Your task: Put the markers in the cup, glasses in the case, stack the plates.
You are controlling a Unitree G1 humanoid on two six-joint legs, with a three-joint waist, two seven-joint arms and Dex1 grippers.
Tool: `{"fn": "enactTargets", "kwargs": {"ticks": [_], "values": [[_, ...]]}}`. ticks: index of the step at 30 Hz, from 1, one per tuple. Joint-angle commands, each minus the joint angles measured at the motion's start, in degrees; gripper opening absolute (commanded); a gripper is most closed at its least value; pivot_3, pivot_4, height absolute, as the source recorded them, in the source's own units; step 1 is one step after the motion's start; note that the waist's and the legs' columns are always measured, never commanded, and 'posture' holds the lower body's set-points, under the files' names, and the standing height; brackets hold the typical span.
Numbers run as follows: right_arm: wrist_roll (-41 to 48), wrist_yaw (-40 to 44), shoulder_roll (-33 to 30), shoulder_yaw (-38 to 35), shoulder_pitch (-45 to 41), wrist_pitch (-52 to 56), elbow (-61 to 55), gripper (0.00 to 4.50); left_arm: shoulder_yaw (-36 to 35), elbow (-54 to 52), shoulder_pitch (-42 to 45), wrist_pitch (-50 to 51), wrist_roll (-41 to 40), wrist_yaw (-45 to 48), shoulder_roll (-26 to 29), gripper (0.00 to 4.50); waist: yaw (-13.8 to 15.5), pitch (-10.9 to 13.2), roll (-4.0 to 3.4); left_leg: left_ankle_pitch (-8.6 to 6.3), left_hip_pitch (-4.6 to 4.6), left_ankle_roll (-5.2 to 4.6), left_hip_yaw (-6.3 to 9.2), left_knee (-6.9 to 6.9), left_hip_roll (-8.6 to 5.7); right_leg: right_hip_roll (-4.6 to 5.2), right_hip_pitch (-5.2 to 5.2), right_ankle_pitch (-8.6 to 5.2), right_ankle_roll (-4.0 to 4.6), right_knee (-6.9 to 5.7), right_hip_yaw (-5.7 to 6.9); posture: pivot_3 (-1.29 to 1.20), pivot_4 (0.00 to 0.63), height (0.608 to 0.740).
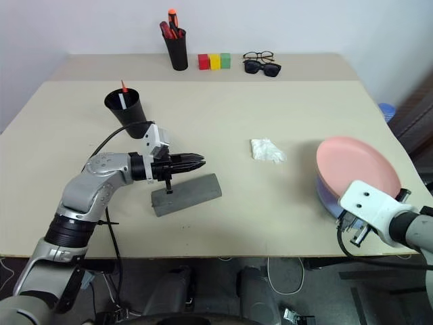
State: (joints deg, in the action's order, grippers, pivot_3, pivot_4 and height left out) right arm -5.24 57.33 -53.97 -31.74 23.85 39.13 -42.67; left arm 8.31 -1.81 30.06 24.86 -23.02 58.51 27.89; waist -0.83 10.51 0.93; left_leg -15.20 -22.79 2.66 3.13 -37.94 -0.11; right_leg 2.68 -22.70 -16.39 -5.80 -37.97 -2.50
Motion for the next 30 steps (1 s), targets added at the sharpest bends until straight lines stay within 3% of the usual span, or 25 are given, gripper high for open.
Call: {"fn": "enactTargets", "kwargs": {"ticks": [1,4,8,10,15,20,25,28,30], "values": [[0.8,-4.0,0.7,2.6,-5.4,-0.1,-0.8,1.42,-1.1,-0.3,1.1,-1.5,0.2,0.1,0.2,0.51,-0.5,0.0,0.03,-0.01,0.15,-0.01,0.00,0.06,0.03,-0.01,0.08,0.00,0.00,0.00,-0.07,0.00,0.150,0.740],[2.3,-6.1,1.9,6.3,-10.6,-0.2,0.0,2.84,-1.8,-0.9,0.4,-1.4,0.3,-0.6,0.8,0.51,-0.3,0.0,-0.01,-0.01,0.38,0.00,0.01,0.14,0.07,-0.04,0.21,-0.01,0.01,0.00,-0.15,0.00,0.150,0.740],[1.7,-11.3,6.3,21.1,-24.3,-2.8,6.3,2.84,-4.4,-3.2,-2.6,-0.8,0.4,-2.8,3.3,0.51,-0.4,0.0,0.09,-0.01,0.37,0.00,0.04,0.16,0.07,0.00,0.21,-0.02,0.00,0.04,-0.14,0.00,0.150,0.740],[1.6,-15.0,11.7,26.6,-32.0,-2.5,11.8,2.84,-6.0,-4.7,-4.3,-0.3,-0.1,-4.2,4.4,0.51,-0.2,0.0,0.08,-0.01,0.35,0.00,0.04,0.19,0.07,0.01,0.17,-0.02,0.00,0.04,-0.16,0.00,0.150,0.740],[-2.5,-22.9,20.7,36.2,-46.5,-4.0,31.2,2.84,-9.7,-9.8,-9.0,1.7,-1.0,-7.3,7.0,0.51,0.0,0.1,0.03,-0.01,0.31,0.01,0.05,0.24,0.05,0.08,0.12,-0.01,0.00,0.05,-0.16,0.00,0.150,0.740],[-2.5,-26.8,24.3,37.4,-53.7,-3.7,46.5,2.84,-11.3,-14.0,-12.0,3.2,-1.6,-9.7,7.5,0.51,0.3,0.1,0.02,0.00,0.26,0.01,0.03,0.31,-0.02,0.19,0.08,-0.01,-0.01,0.11,-0.13,0.00,0.150,0.740],[-0.3,-27.4,25.9,35.8,-56.5,-3.5,54.6,2.84,-11.3,-16.2,-13.4,4.0,-1.9,-11.5,7.4,0.51,-0.2,0.0,0.01,0.00,0.32,0.01,0.01,0.36,-0.02,0.15,0.10,-0.01,-0.01,0.11,-0.14,0.00,0.150,0.740],[2.7,-27.1,27.0,33.3,-57.8,-1.6,55.4,2.05,-11.1,-16.6,-13.2,4.1,-2.3,-12.1,7.1,0.51,-0.2,0.0,0.01,0.00,0.37,0.01,0.02,0.43,-0.02,0.13,0.11,-0.01,-0.01,0.10,-0.15,0.00,0.150,0.740],[4.0,-27.0,27.0,32.5,-57.8,-0.2,54.4,1.06,-10.8,-16.5,-12.8,4.2,-2.4,-12.1,6.8,0.51,-0.2,0.0,0.01,0.00,0.37,0.01,0.01,0.44,-0.02,0.13,0.11,-0.01,-0.01,0.10,-0.15,0.00,0.150,0.740]]}}
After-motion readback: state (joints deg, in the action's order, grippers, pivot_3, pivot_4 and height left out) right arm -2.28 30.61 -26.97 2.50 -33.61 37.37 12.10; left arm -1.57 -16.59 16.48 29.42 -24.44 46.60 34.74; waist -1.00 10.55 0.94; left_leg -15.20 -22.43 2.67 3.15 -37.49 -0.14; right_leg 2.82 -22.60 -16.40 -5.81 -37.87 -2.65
